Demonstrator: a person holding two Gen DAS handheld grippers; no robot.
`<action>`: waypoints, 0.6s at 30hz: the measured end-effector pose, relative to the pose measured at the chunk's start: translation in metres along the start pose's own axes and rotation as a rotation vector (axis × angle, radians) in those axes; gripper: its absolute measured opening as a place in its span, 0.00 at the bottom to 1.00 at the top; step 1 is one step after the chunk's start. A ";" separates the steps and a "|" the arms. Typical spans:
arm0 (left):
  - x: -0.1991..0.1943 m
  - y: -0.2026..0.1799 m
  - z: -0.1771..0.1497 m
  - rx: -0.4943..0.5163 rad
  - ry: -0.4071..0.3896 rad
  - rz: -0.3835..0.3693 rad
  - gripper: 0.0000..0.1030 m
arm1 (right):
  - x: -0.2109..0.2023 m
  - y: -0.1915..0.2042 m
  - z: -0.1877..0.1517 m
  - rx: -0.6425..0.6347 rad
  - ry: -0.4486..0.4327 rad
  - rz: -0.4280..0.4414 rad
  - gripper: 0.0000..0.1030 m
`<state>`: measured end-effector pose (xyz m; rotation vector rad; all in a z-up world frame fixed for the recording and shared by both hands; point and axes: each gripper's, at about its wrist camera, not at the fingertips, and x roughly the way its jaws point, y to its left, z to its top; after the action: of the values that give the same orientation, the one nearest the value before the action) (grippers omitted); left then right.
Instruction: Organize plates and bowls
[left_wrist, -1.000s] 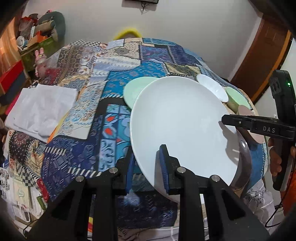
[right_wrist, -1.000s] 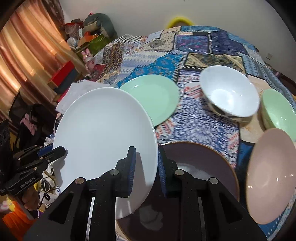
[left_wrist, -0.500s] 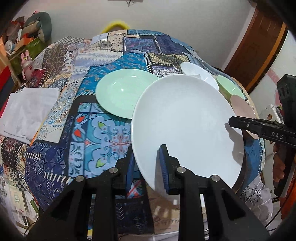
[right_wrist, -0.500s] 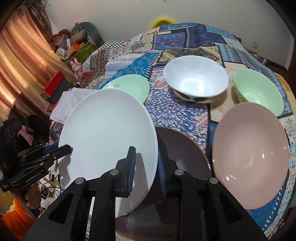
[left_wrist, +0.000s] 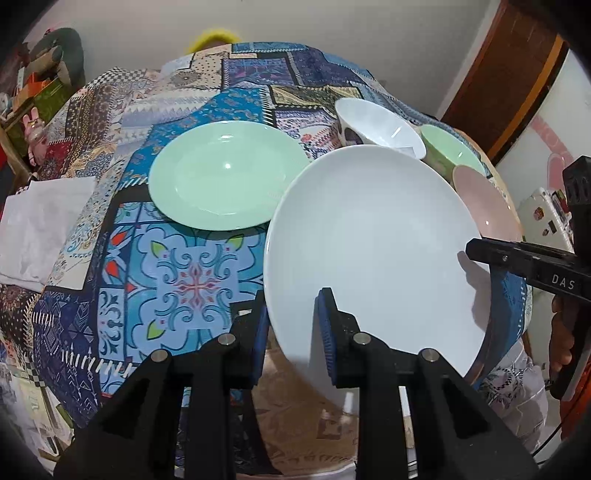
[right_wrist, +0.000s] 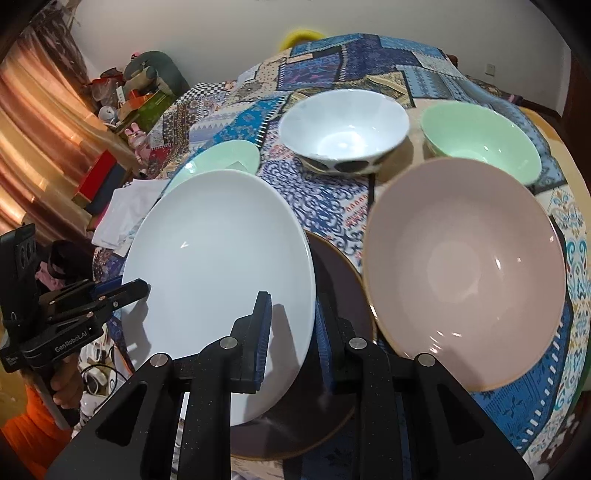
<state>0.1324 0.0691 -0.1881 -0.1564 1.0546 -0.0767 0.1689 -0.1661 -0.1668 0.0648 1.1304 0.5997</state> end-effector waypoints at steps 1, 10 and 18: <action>0.002 -0.002 0.000 0.006 0.004 0.001 0.25 | 0.000 -0.003 -0.002 0.010 0.001 0.003 0.21; 0.013 -0.015 0.001 0.036 0.036 0.009 0.25 | 0.001 -0.015 -0.012 0.039 0.024 0.002 0.21; 0.021 -0.022 0.000 0.073 0.052 0.030 0.25 | 0.000 -0.022 -0.020 0.059 0.035 0.012 0.21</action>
<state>0.1433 0.0445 -0.2020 -0.0727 1.1040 -0.0926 0.1610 -0.1895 -0.1830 0.1127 1.1822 0.5802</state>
